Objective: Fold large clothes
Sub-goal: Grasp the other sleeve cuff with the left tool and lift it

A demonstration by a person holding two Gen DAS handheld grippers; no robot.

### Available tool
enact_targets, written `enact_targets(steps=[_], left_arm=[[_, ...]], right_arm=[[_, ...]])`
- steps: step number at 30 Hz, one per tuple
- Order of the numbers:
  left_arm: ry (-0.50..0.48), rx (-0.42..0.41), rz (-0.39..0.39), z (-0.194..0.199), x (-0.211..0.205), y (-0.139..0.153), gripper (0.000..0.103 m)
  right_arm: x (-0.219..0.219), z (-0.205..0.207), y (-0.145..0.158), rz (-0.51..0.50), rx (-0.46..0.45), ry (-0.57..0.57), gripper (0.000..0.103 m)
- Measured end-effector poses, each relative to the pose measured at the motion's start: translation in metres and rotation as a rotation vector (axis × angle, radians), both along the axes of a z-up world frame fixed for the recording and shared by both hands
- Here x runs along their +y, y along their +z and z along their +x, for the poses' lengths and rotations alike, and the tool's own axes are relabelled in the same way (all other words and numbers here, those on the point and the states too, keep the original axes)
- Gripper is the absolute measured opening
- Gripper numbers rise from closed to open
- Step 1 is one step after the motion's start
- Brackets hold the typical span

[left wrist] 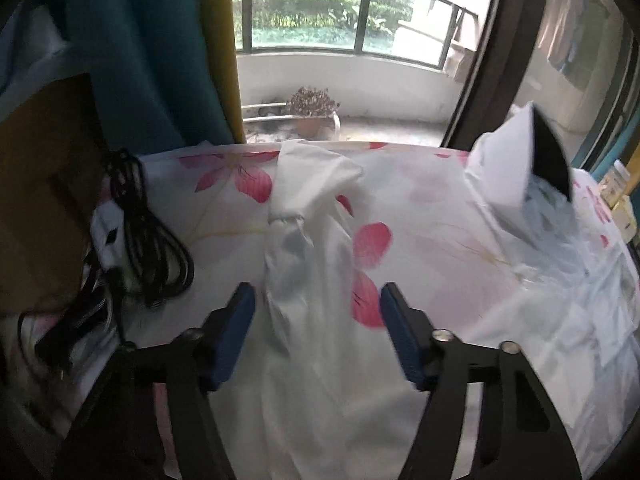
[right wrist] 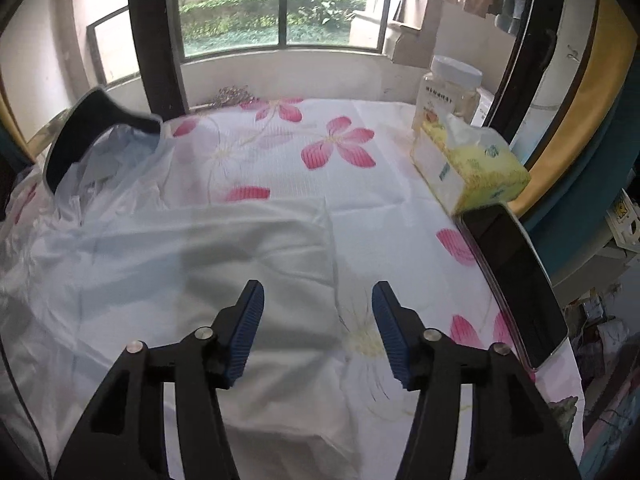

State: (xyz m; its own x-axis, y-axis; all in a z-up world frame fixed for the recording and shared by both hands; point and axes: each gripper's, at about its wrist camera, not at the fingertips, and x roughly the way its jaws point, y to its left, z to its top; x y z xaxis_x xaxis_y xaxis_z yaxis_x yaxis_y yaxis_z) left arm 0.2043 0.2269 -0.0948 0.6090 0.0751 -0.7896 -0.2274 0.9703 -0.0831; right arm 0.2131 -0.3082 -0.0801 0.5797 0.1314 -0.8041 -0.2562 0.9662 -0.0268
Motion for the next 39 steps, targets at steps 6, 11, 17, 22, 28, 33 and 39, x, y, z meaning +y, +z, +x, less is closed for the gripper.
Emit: enact_targets(steps=[6, 11, 17, 22, 28, 33, 39], left_arm=[[-0.034, 0.026, 0.035, 0.023, 0.013, -0.009, 0.032], [-0.017, -0.040, 0.025, 0.015, 0.020, 0.005, 0.004], [0.061, -0.215, 0.091, -0.019, 0.019, 0.064, 0.004], [0.085, -0.345, 0.140, -0.046, 0.008, 0.117, 0.004], [0.059, -0.461, 0.158, -0.076, -0.021, 0.167, 0.004], [-0.001, -0.516, 0.186, -0.091, -0.062, 0.195, 0.004], [-0.070, -0.541, 0.218, -0.085, -0.117, 0.216, 0.004]], right_arm=[[0.011, 0.004, 0.005, 0.019, 0.002, -0.014, 0.056], [0.015, 0.006, 0.005, 0.028, 0.014, -0.012, 0.056], [0.014, 0.000, 0.014, 0.053, -0.003, 0.002, 0.056], [0.008, -0.010, 0.023, 0.086, -0.024, 0.010, 0.056], [-0.008, -0.023, 0.028, 0.125, -0.036, 0.001, 0.056], [-0.023, -0.035, 0.029, 0.155, -0.045, -0.006, 0.056], [-0.043, -0.047, 0.030, 0.188, -0.059, -0.014, 0.056]])
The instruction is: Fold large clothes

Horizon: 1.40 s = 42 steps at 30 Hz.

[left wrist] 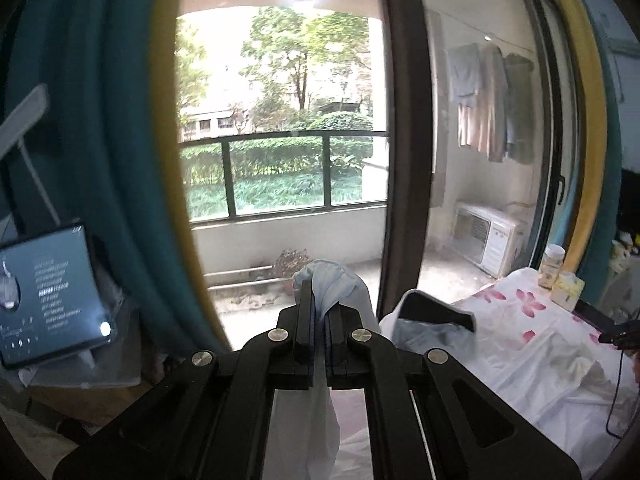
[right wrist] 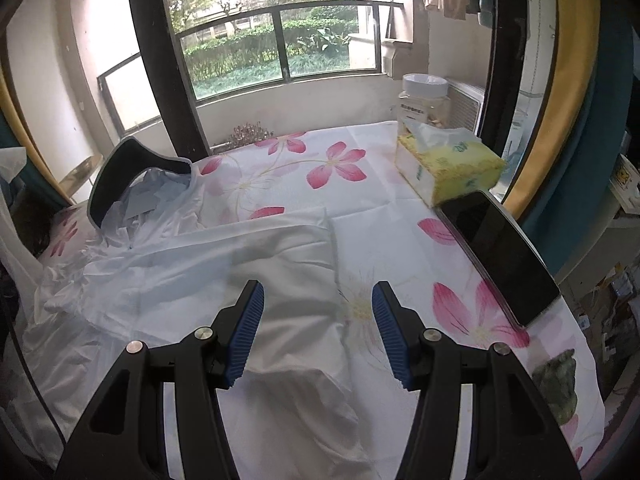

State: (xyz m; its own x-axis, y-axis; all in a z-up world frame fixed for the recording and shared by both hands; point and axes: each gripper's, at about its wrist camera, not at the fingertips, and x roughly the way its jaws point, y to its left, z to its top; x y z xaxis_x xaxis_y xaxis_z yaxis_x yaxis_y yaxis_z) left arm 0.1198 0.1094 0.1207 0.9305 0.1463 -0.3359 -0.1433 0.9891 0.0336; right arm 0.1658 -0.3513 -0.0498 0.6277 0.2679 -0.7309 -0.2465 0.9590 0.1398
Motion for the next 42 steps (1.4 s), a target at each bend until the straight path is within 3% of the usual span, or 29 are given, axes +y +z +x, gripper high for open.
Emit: enact_targets(steps=[13, 20, 24, 26, 27, 28, 30, 35, 42], left_arm=[[-0.208, 0.095, 0.014, 0.041, -0.122, -0.020, 0.004], [-0.303, 0.185, -0.036, 0.063, -0.172, -0.062, 0.004], [-0.371, 0.247, -0.106, 0.078, -0.194, -0.092, 0.004], [-0.416, 0.299, -0.151, 0.085, -0.203, -0.109, 0.009], [-0.427, 0.316, -0.170, 0.086, -0.205, -0.117, 0.021], [-0.435, 0.327, -0.180, 0.087, -0.206, -0.121, 0.040], [-0.442, 0.351, -0.198, 0.085, -0.210, -0.133, 0.060], [-0.418, 0.377, -0.173, 0.062, -0.198, -0.141, 0.061], [-0.294, 0.419, -0.212, -0.004, -0.124, -0.163, 0.061]], right_arm=[[-0.037, -0.015, -0.008, 0.072, -0.006, -0.008, 0.056], [-0.050, -0.021, -0.012, 0.104, -0.003, -0.012, 0.056], [-0.055, -0.023, -0.015, 0.118, -0.001, -0.020, 0.056], [-0.057, -0.023, -0.017, 0.120, 0.008, -0.024, 0.056], [-0.057, -0.023, -0.018, 0.120, 0.011, -0.024, 0.056], [-0.056, -0.023, -0.020, 0.120, 0.017, -0.024, 0.056], [-0.054, -0.023, -0.023, 0.118, 0.024, -0.020, 0.056], [-0.040, -0.021, -0.029, 0.107, 0.053, 0.005, 0.056], [0.008, -0.011, -0.027, 0.094, 0.062, 0.089, 0.056]])
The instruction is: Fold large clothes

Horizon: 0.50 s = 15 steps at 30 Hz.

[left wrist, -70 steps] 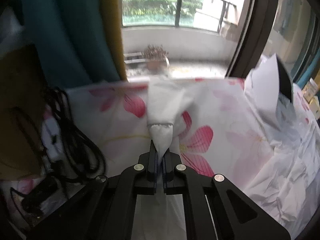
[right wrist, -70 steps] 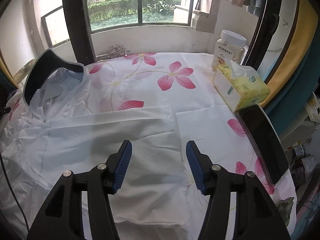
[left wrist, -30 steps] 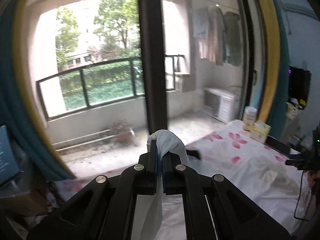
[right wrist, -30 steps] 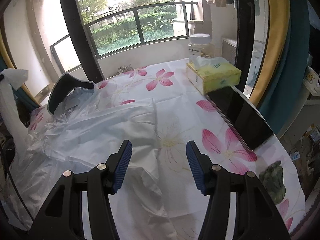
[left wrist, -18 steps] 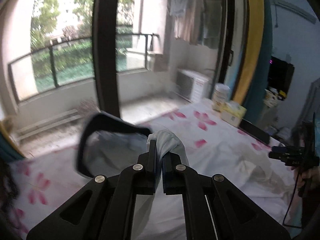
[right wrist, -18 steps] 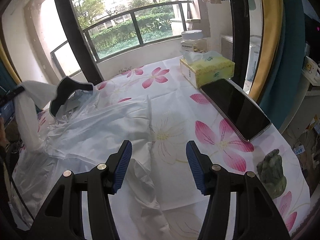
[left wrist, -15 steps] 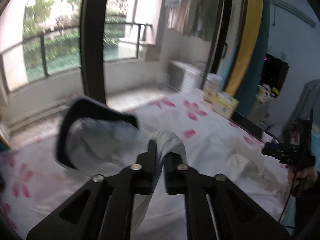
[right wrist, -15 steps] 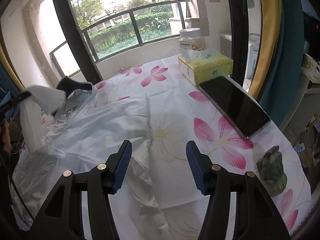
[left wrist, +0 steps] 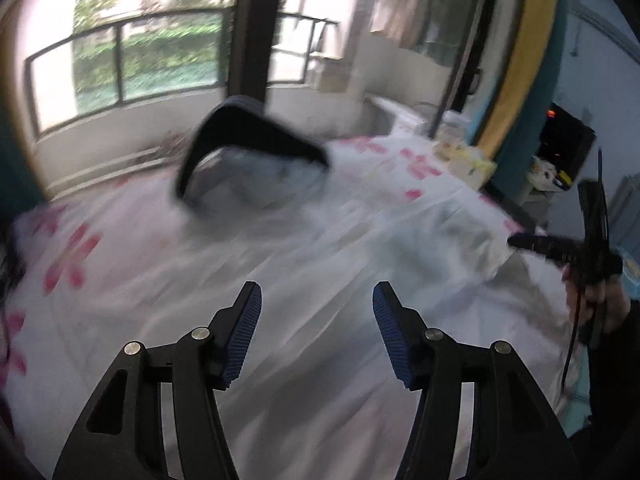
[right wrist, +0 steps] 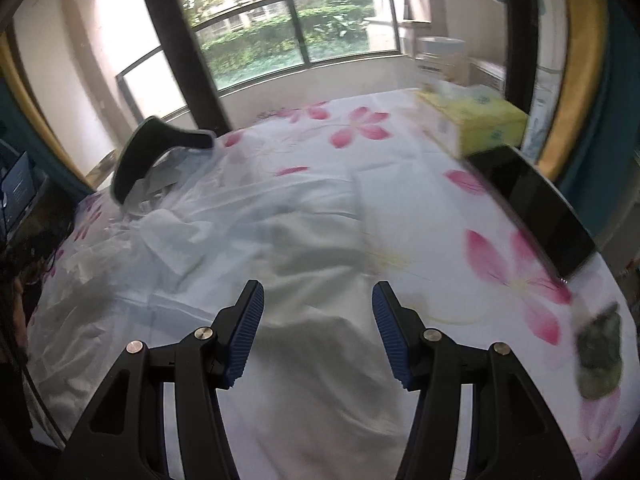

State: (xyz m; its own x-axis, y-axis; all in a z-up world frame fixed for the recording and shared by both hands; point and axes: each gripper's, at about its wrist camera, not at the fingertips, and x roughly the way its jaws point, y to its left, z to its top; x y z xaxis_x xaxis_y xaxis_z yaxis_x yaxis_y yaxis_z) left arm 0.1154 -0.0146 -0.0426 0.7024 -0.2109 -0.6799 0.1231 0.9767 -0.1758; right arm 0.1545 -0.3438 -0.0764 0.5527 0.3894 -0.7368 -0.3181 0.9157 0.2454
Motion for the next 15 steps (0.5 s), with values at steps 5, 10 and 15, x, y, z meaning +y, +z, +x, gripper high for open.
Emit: enact_targets(steps=[5, 10, 15], left_arm=[[0.109, 0.083, -0.017, -0.037, 0.048, -0.032, 0.061], [0.163, 0.107, -0.003, -0.058, 0.070, -0.049, 0.061], [0.162, 0.121, 0.027, -0.058, 0.079, -0.059, 0.061]], right_arm=[[0.039, 0.016, -0.008, 0.069, 0.050, 0.046, 0.056], [0.075, 0.031, -0.023, 0.102, 0.130, 0.070, 0.056], [0.109, 0.036, -0.036, 0.084, 0.186, 0.123, 0.050]])
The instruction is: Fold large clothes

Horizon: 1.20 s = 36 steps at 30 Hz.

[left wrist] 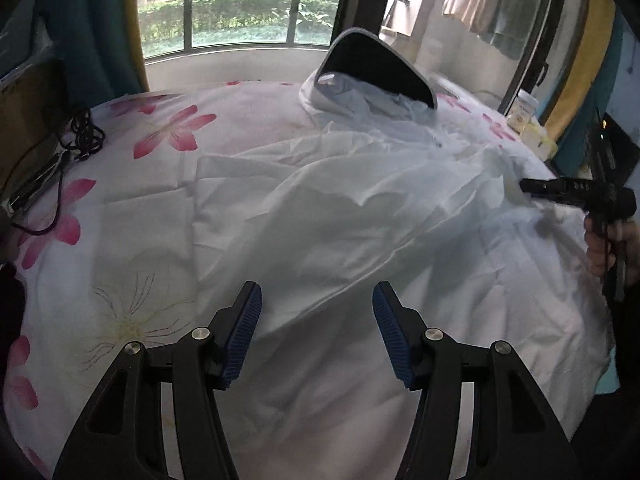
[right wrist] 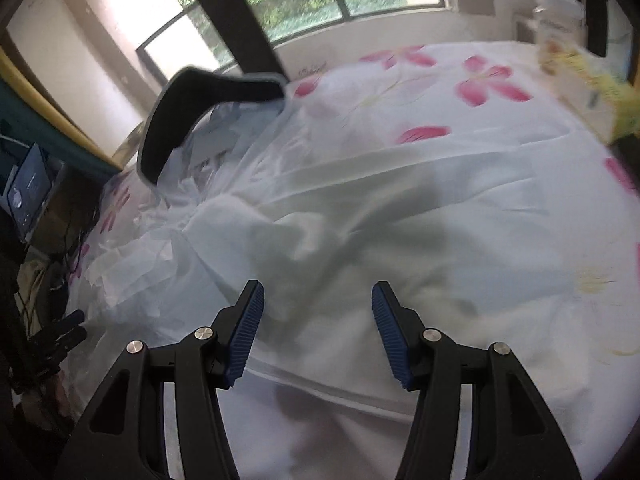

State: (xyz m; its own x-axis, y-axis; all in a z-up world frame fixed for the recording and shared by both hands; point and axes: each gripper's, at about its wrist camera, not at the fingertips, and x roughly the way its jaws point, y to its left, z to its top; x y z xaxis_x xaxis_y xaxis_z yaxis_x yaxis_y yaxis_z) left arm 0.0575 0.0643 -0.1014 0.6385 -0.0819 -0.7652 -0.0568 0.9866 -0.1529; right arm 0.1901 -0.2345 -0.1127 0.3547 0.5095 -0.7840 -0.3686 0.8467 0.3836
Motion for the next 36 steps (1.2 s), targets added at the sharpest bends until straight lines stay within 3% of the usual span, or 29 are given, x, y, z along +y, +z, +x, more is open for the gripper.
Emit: enact_targets(steps=[1, 2, 4, 7, 11, 15, 18, 22, 24, 26, 27, 28, 30, 32, 34, 36], left_arm=[[-0.014, 0.002, 0.000, 0.001, 0.000, -0.003, 0.058], [-0.021, -0.001, -0.004, 0.002, -0.001, -0.005, 0.050], [-0.036, -0.003, -0.010, 0.002, 0.000, -0.007, 0.009], [-0.036, -0.045, -0.023, -0.004, 0.005, 0.001, 0.003], [-0.034, -0.119, -0.008, -0.018, 0.009, 0.028, 0.003], [-0.112, -0.142, -0.018, -0.035, 0.004, 0.047, 0.003], [-0.182, -0.091, -0.017, -0.043, -0.010, 0.041, 0.003], [-0.234, 0.086, -0.025, -0.039, -0.026, 0.005, 0.004], [-0.220, 0.142, -0.006, -0.036, -0.027, -0.004, 0.012], [-0.202, 0.133, -0.023, -0.033, -0.023, 0.002, 0.027], [-0.184, 0.124, -0.022, -0.032, -0.020, 0.007, 0.041], [-0.169, 0.112, -0.024, -0.030, -0.016, 0.012, 0.045], [-0.139, 0.081, -0.048, -0.023, -0.005, 0.026, 0.045], [-0.119, 0.050, -0.046, -0.015, 0.004, 0.038, 0.045], [-0.102, 0.030, -0.020, -0.004, 0.007, 0.047, 0.046], [-0.114, 0.011, -0.023, 0.013, 0.010, 0.048, 0.046]], right_arm=[[0.006, -0.001, -0.001, 0.012, -0.005, 0.019, 0.021], [0.011, 0.001, -0.002, 0.012, 0.002, 0.034, 0.003], [0.017, 0.002, -0.001, 0.004, -0.010, 0.040, 0.002], [0.016, 0.002, 0.015, -0.023, -0.083, 0.030, 0.002], [0.000, 0.005, 0.045, -0.057, -0.184, 0.001, 0.002], [-0.022, -0.001, 0.073, -0.094, -0.280, 0.000, 0.002], [-0.029, -0.012, 0.072, -0.131, -0.292, 0.021, 0.002], [-0.046, -0.030, 0.042, -0.208, -0.236, 0.046, 0.002], [-0.052, -0.036, 0.024, -0.229, -0.185, 0.050, 0.002], [-0.056, -0.041, 0.008, -0.256, -0.139, 0.056, 0.003], [-0.058, -0.044, 0.002, -0.266, -0.123, 0.057, 0.003], [-0.061, -0.046, 0.001, -0.263, -0.124, 0.053, 0.004], [-0.068, -0.049, 0.005, -0.264, -0.139, 0.038, 0.008], [-0.072, -0.047, 0.013, -0.272, -0.157, 0.024, 0.030], [-0.076, -0.044, 0.023, -0.264, -0.180, 0.013, 0.045], [-0.078, -0.041, 0.032, -0.239, -0.215, 0.006, 0.045]])
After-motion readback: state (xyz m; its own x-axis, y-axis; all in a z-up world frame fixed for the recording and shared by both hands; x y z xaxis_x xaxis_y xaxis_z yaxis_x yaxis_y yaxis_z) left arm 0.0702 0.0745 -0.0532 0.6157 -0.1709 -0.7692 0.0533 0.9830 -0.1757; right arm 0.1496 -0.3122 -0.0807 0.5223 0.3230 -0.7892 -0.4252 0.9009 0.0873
